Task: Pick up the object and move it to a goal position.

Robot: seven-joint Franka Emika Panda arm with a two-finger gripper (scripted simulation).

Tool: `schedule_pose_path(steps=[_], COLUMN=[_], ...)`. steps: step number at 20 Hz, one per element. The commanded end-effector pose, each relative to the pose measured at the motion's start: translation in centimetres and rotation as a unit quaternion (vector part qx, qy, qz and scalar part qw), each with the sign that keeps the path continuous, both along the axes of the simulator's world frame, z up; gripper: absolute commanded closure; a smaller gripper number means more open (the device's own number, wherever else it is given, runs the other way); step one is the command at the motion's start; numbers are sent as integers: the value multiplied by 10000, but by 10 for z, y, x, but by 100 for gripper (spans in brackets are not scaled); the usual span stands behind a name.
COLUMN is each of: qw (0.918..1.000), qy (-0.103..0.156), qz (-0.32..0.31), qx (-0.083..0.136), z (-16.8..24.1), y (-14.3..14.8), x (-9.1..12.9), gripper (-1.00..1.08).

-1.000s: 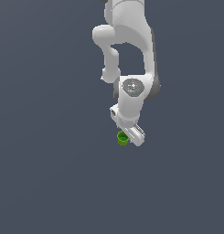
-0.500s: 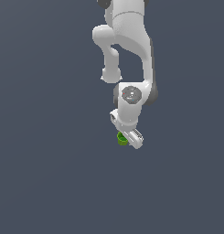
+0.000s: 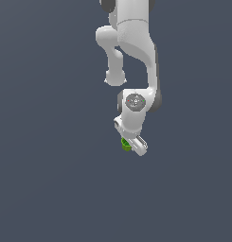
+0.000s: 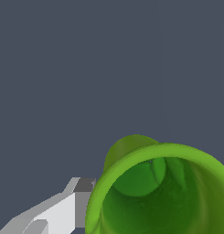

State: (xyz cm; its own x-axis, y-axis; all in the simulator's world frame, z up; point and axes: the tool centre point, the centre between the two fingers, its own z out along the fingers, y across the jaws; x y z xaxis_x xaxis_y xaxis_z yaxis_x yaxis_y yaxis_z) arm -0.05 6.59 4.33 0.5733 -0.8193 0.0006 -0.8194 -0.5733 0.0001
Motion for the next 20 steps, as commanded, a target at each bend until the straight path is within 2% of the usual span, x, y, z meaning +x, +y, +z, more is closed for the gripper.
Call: schedule_pose_path(steps=[1,11,15,20], qw=[10000,10000,10000,10000], qy=[2,-3,-3,-3], qz=[9,10,10,10], qx=[2,5,5,5], z=[-1,4,15,40], y=[1,-5,-25,-68], x=[0,2,7,18], gripper=[108,108,108,108])
